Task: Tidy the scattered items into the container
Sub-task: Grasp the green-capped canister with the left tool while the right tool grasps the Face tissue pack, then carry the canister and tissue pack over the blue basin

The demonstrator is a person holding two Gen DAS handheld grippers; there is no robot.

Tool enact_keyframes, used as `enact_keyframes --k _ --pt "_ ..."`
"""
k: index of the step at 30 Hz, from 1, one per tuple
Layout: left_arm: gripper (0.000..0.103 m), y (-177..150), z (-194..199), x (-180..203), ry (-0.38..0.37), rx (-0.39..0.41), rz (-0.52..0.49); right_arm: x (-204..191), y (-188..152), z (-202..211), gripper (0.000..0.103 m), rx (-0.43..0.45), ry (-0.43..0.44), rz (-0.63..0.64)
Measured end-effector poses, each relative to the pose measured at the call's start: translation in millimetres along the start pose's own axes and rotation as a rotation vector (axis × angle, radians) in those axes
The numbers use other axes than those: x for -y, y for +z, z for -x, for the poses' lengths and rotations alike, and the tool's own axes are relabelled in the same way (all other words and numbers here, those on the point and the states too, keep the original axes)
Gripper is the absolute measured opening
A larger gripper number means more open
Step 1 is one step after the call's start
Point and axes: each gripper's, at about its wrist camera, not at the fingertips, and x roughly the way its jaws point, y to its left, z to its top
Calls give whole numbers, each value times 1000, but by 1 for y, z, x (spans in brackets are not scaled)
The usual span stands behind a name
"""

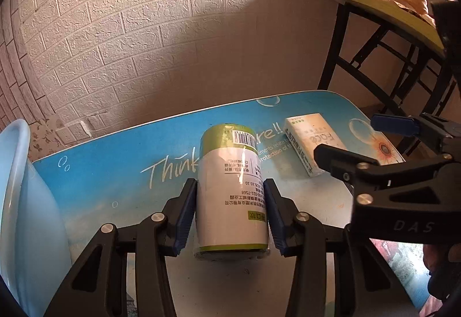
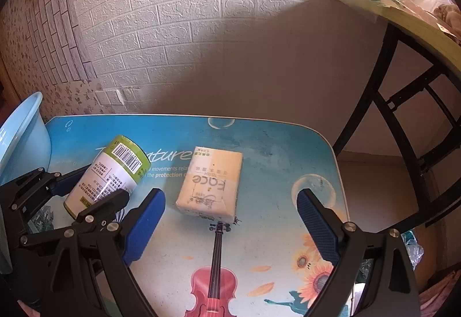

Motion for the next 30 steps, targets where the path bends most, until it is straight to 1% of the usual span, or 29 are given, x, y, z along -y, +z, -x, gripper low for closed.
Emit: enact_keyframes --k 10,12,13,14,15,16,17,21,24,30 --pt "44 -6 6 -5 -5 -2 20 -14 14 -38 94 -58 -47 17" --pt "44 -8 8 -6 -7 -3 22 -15 15 -42 94 -65 -46 16" --pt "44 -8 8 -6 -8 -4 24 -15 14 -44 90 -71 -41 17" --pt "44 -9 9 -6 -10 -6 28 -15 14 -45 84 -74 -30 15" --pt "44 -10 10 -7 -13 -8 33 -15 13 -46 69 -80 -6 13" --pt "44 -10 11 -7 -16 -9 38 -14 12 -44 53 -68 19 4" --pt "44 -11 12 -7 -15 -9 39 -14 12 -42 50 -65 14 12" --pt "44 -17 17 -7 -15 -10 47 -13 4 -35 49 -69 42 15" --pt "44 -23 24 -7 -16 -13 56 -9 -7 -23 48 -60 68 -16" --pt "44 -39 47 -7 -14 -1 70 -14 -32 17 48 -1 88 -5"
